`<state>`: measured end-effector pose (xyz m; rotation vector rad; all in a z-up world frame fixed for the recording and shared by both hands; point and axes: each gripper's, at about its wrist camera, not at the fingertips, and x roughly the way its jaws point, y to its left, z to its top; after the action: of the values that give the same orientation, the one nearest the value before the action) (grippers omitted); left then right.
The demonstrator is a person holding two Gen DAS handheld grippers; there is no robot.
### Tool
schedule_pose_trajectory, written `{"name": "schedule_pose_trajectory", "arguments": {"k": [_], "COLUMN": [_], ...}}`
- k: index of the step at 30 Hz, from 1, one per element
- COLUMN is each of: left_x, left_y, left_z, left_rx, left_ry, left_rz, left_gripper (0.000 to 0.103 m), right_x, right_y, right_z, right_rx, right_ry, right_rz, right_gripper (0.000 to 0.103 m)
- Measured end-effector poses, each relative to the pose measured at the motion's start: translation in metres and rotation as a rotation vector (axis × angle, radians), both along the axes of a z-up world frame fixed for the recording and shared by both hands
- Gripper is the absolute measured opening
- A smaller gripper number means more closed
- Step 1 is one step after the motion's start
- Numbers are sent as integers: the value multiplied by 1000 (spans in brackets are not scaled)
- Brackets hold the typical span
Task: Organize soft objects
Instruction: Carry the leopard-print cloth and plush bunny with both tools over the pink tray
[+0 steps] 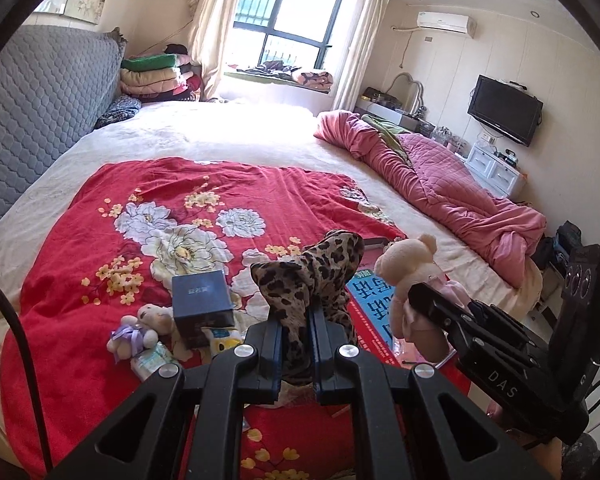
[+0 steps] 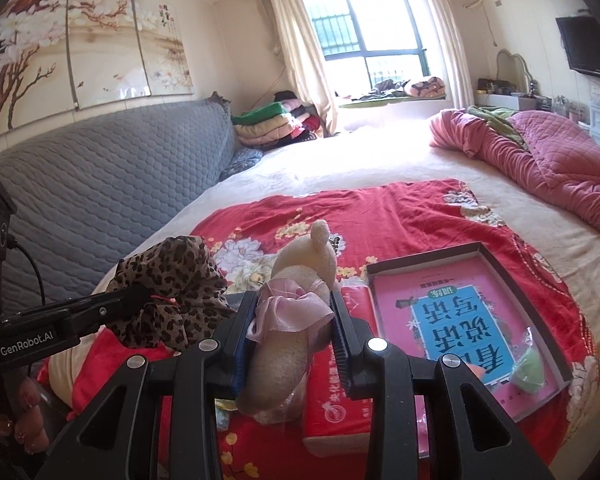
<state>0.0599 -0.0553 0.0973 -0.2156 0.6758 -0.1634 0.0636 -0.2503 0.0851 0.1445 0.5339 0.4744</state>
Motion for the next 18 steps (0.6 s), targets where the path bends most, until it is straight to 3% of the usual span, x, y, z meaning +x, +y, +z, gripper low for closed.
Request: {"name": "schedule_pose_trajectory", "arguments": {"k": [18], "left_x": [41], "left_y": [-90], "left_z": [5], "left_rx": [60], "left_ry": [5], "left_rz": [-128], "left_gripper": [11], "right_x": [4], "right_y": [-82], "right_z": [1], "right_rx": [52], "right_ry": [-18], "right_rz": [-193], "right_gripper": [35]}}
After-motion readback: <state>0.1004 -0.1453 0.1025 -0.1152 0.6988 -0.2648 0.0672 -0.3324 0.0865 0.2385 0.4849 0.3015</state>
